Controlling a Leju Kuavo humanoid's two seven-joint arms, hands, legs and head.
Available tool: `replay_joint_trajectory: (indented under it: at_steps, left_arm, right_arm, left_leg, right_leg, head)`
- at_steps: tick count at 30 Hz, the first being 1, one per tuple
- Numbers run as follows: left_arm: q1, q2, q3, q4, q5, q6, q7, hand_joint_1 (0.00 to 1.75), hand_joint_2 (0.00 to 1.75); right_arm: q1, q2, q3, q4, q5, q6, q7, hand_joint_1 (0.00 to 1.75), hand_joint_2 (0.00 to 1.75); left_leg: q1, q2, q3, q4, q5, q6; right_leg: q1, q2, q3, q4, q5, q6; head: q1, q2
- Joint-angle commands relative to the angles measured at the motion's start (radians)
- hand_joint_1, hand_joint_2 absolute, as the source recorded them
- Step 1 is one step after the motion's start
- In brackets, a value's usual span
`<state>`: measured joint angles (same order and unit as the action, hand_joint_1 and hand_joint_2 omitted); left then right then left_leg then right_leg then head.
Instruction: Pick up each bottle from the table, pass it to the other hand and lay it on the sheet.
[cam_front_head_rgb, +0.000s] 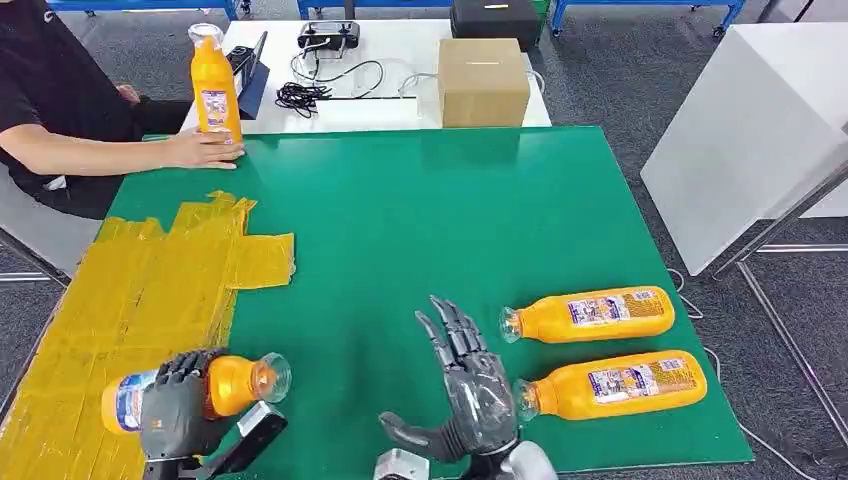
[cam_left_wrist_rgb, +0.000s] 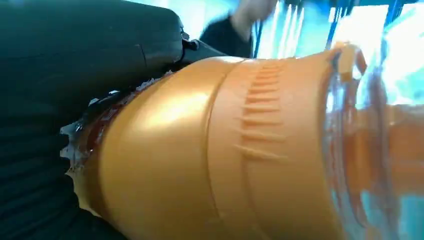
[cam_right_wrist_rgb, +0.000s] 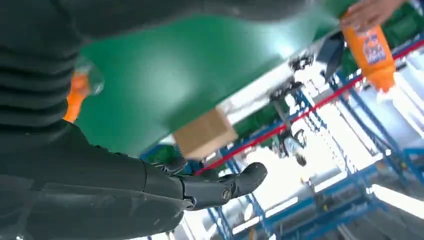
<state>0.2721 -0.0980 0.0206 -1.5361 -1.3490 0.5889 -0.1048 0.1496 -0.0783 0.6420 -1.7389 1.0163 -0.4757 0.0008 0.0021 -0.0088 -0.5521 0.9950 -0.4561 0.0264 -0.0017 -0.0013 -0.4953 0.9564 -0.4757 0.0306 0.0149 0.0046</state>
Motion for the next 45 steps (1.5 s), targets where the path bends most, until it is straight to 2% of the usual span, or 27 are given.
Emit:
replay_joint_trajectory:
  at_steps: [1,5,6,9,12,14,17,20,23,26,29,32,36,39,40,42,45]
  left_arm:
    - [-0.092,0.067,-0.015,0.341,-0.185,-0.182,0.227,0.00,0.00]
    - [-0.091,0.073,-0.008,0.357,-0.178,-0.176,0.231,0.00,0.00]
    - [-0.091,0.073,-0.008,0.357,-0.178,-0.176,0.231,0.00,0.00]
    - [-0.086,0.071,-0.006,0.346,-0.175,-0.177,0.231,0.00,0.00]
    - [-0.078,0.064,0.005,0.331,-0.168,-0.177,0.238,0.00,0.00]
    - [-0.060,0.055,0.029,0.304,-0.177,-0.177,0.258,0.00,0.00]
    - [-0.035,0.032,0.072,0.237,-0.130,-0.145,0.216,0.00,0.00]
    - [-0.015,-0.005,0.111,0.141,-0.005,-0.068,0.096,0.00,0.00]
    - [0.005,-0.062,0.148,0.012,0.308,-0.044,-0.115,0.00,0.00]
    - [0.040,-0.143,0.209,-0.174,0.858,-0.184,-0.446,0.00,0.00]
    - [0.074,-0.213,0.281,-0.292,1.082,-0.350,-0.539,0.00,0.00]
    - [0.081,-0.249,0.321,-0.332,1.229,-0.510,-0.572,0.00,0.00]
    - [0.083,-0.251,0.304,-0.310,1.210,-0.562,-0.564,0.00,0.00]
    - [0.078,-0.251,0.282,-0.296,1.178,-0.554,-0.574,0.00,0.00]
    - [0.074,-0.249,0.277,-0.292,1.173,-0.551,-0.576,0.00,0.00]
    - [0.071,-0.246,0.273,-0.288,1.172,-0.548,-0.576,0.00,0.00]
    - [0.062,-0.228,0.257,-0.273,1.171,-0.553,-0.568,0.00,0.00]
  right_arm:
    - [0.110,-0.271,-0.060,-0.286,-0.024,0.090,0.058,0.00,1.75]
    - [0.145,-0.309,-0.083,-0.305,-0.041,0.077,0.052,0.00,1.75]
    - [0.145,-0.309,-0.083,-0.305,-0.041,0.077,0.052,0.00,1.75]
    - [0.144,-0.303,-0.080,-0.305,-0.041,0.076,0.052,0.00,1.75]
    - [0.152,-0.309,-0.087,-0.315,-0.046,0.066,0.065,0.00,1.75]
    - [0.194,-0.339,-0.130,-0.353,-0.033,0.029,0.100,0.00,1.75]
    - [0.256,-0.363,-0.203,-0.388,-0.020,0.025,0.136,0.00,1.75]
    - [0.332,-0.383,-0.239,-0.389,0.016,0.017,0.184,0.00,1.75]
    - [0.391,-0.442,-0.235,-0.411,0.066,-0.024,0.268,0.00,1.75]
    - [0.499,-0.531,-0.249,-0.464,0.109,-0.049,0.414,0.00,1.75]
    - [0.587,-0.593,-0.287,-0.507,0.141,-0.074,0.521,0.00,1.75]
    - [0.610,-0.642,-0.306,-0.506,0.110,-0.076,0.565,0.00,1.75]
    - [0.601,-0.646,-0.340,-0.469,0.068,-0.048,0.570,0.00,1.75]
    - [0.591,-0.627,-0.380,-0.431,0.033,-0.018,0.546,0.00,1.75]
    - [0.589,-0.602,-0.418,-0.408,0.006,0.009,0.514,0.00,1.75]
    - [0.581,-0.575,-0.457,-0.384,-0.016,0.034,0.473,0.00,1.75]
    - [0.556,-0.461,-0.603,-0.312,-0.071,0.132,0.340,0.00,1.75]
  left_leg:
    - [-0.001,-0.003,0.002,-0.002,0.001,-0.001]
    - [-0.002,-0.002,0.008,-0.003,0.001,-0.001]
    - [-0.001,-0.004,0.009,-0.002,0.000,-0.001]
    - [0.000,0.003,0.008,-0.003,-0.002,-0.002]
    - [-0.001,0.001,0.012,-0.003,-0.002,-0.002]
    - [-0.001,0.000,0.014,-0.002,-0.003,-0.001]
    - [-0.001,-0.001,0.015,-0.001,-0.004,-0.001]
    - [0.000,0.000,0.015,-0.001,-0.004,-0.001]
    - [0.000,-0.001,0.013,0.000,-0.004,-0.001]
    - [0.000,-0.001,0.011,0.002,-0.005,-0.001]
    - [0.000,-0.002,0.008,0.004,-0.006,0.000]
    - [0.000,0.000,0.006,0.004,-0.008,0.000]
    - [-0.001,0.002,0.006,0.001,-0.005,-0.001]
    - [-0.001,0.000,0.008,0.000,-0.004,-0.001]
    - [0.000,0.001,0.007,0.000,-0.005,0.001]
    - [0.000,0.001,0.007,-0.001,-0.005,0.001]
    - [0.001,0.000,0.008,-0.002,-0.005,0.001]
  right_leg:
    - [-0.001,-0.003,0.003,-0.002,0.000,0.000]
    - [-0.002,-0.002,0.006,-0.003,0.000,0.000]
    - [-0.001,-0.004,0.000,-0.002,-0.001,0.000]
    - [-0.001,0.001,-0.001,-0.002,0.001,-0.002]
    - [0.000,0.000,0.003,-0.002,0.000,-0.002]
    - [0.000,-0.001,0.006,-0.001,-0.001,-0.002]
    - [0.000,-0.002,0.007,-0.001,-0.002,-0.001]
    - [0.000,-0.001,0.007,-0.001,-0.002,-0.002]
    - [0.001,-0.002,0.005,0.000,-0.003,-0.002]
    - [0.001,-0.003,0.002,0.001,-0.004,-0.001]
    - [0.001,-0.003,-0.001,0.002,-0.005,-0.001]
    - [0.000,-0.002,-0.001,0.002,-0.005,0.000]
    - [0.000,0.001,0.006,-0.001,-0.002,-0.001]
    - [-0.001,-0.001,0.002,-0.002,-0.002,-0.001]
    - [-0.001,0.000,-0.003,-0.002,-0.001,-0.001]
    - [0.000,0.000,-0.003,-0.003,-0.001,-0.001]
    - [0.000,-0.001,-0.001,-0.004,-0.001,-0.001]
  head:
    - [0.000,0.000]
    - [-0.001,0.000]
    - [0.001,0.000]
    - [0.000,0.000]
    - [0.000,0.000]
    - [0.000,0.000]
    - [0.000,0.000]
    - [0.000,0.000]
    - [0.000,0.000]
    - [0.000,0.000]
    - [0.000,0.000]
    - [0.000,0.000]
    - [0.000,0.000]
    - [0.000,0.000]
    - [-0.001,0.000]
    - [0.000,0.000]
    - [-0.001,0.000]
